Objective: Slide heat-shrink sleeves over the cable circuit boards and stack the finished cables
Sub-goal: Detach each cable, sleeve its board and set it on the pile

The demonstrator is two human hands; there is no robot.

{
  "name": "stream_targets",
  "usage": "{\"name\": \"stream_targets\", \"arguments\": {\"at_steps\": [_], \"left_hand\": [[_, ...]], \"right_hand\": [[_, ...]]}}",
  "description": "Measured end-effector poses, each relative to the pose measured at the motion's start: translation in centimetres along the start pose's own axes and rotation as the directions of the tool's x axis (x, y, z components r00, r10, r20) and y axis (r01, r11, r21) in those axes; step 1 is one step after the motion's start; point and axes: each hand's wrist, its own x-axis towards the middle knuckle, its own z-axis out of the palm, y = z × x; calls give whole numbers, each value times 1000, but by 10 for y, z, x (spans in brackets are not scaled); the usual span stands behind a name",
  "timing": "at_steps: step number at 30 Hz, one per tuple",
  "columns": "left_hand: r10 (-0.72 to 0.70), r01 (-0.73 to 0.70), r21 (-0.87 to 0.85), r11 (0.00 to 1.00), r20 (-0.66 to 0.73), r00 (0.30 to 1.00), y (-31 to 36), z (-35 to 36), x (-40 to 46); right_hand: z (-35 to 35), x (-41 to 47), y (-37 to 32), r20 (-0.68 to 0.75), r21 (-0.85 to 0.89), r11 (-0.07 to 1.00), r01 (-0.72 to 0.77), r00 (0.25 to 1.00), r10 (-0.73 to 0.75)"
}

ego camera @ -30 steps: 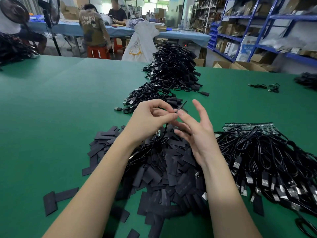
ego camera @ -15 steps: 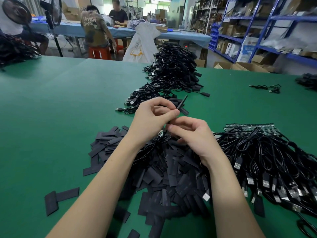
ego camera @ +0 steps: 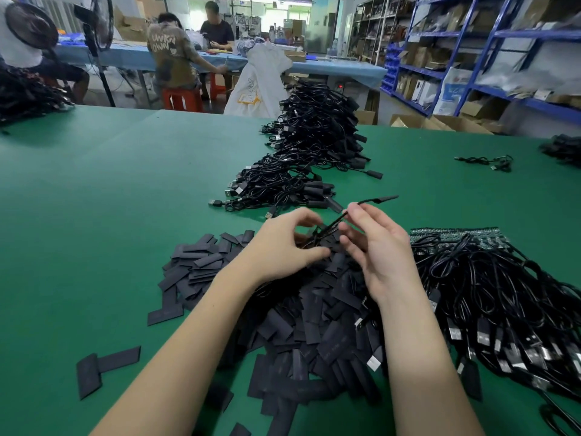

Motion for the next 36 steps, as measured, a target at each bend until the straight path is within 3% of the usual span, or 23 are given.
{"name": "stream_targets", "arguments": {"at_steps": [4,7,14,24,29,33,36], "left_hand": [[-60,60,195,979,-6,998,-7,-12,-1],[-80,76,245,966,9,997,-6,-20,0],[-48,38,159,987,59,997,-4,-36,-4],[-59,61,179,982,-15,998,1,-50,-7],[-89,82,222,972,24,996,1,-48,-5],[-173,172,96,980,-2,985,5,-43,-5],[-131,136,135,982,-42,990,10,-42,-6]], "right_hand": [[-4,1,-3,-51,20,1000,20,999,-19],[-4,1,-1,-65,24,1000,15,998,-13],[-1,2,0,-115,4,1000,29,993,-28],[-1,3,1,-168,-53,999,3,986,-12],[0,2,1,-209,-22,999,23,977,-27],[1,2,3,-188,-43,999,28,982,-36],[3,3,5,-136,-104,994,40,989,-54]]}}
